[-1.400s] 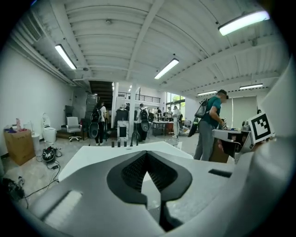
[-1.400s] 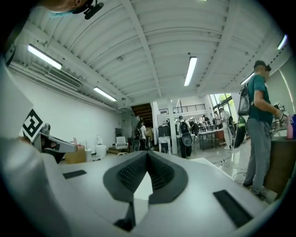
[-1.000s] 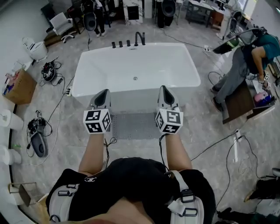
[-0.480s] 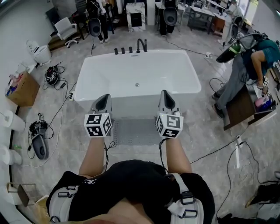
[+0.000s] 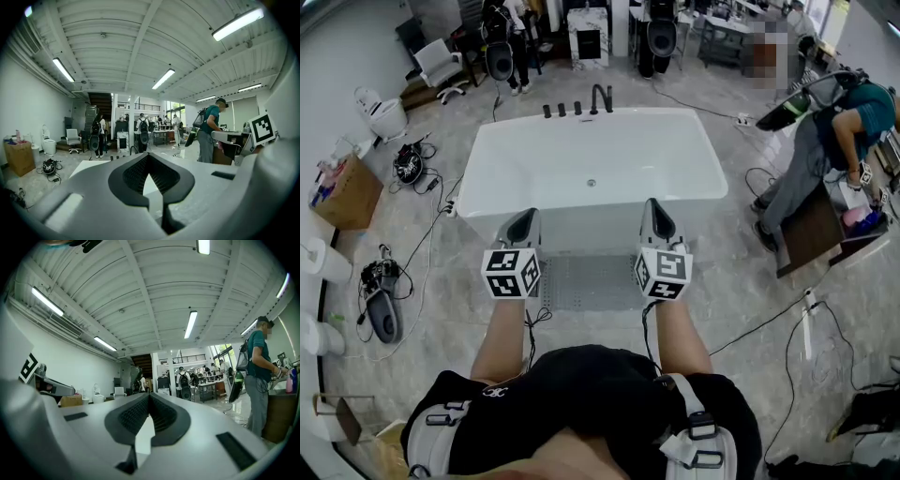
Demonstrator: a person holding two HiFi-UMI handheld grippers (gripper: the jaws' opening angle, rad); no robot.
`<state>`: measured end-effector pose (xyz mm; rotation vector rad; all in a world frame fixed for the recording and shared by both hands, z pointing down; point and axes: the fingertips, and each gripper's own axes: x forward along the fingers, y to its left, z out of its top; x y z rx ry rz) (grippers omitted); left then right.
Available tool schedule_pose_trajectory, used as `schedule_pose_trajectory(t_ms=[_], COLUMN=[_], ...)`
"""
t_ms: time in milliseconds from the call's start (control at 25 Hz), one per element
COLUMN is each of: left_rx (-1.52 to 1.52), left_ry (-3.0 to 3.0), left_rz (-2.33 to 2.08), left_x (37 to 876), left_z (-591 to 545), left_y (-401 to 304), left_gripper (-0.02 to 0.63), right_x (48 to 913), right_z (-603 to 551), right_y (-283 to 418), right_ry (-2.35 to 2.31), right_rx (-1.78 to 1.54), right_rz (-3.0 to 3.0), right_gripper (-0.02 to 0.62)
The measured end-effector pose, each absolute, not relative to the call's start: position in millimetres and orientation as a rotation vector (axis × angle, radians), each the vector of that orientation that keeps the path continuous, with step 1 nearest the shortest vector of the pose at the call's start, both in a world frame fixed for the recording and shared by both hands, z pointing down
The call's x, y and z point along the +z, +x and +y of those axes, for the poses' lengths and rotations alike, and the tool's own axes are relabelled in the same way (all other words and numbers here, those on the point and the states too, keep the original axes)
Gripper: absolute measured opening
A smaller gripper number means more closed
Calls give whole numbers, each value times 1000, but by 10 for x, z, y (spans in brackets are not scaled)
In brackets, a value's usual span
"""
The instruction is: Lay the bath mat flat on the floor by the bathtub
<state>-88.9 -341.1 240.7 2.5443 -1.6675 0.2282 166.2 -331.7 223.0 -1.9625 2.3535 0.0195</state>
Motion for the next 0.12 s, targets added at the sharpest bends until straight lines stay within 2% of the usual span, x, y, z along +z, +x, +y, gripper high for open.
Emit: schedule_pose_trajectory(t_ms=[120], left_rx=[234], left_ry=[2543], left_rz=[-1662], left_x=[2428], left_z=[-3360], left_y=[-913], left_gripper=[3], right_x=[2242], right_z=[-3265], right_y=[1644], right_ry=[-1971], right_rx=[17], right_rz=[2359], right_gripper=[5])
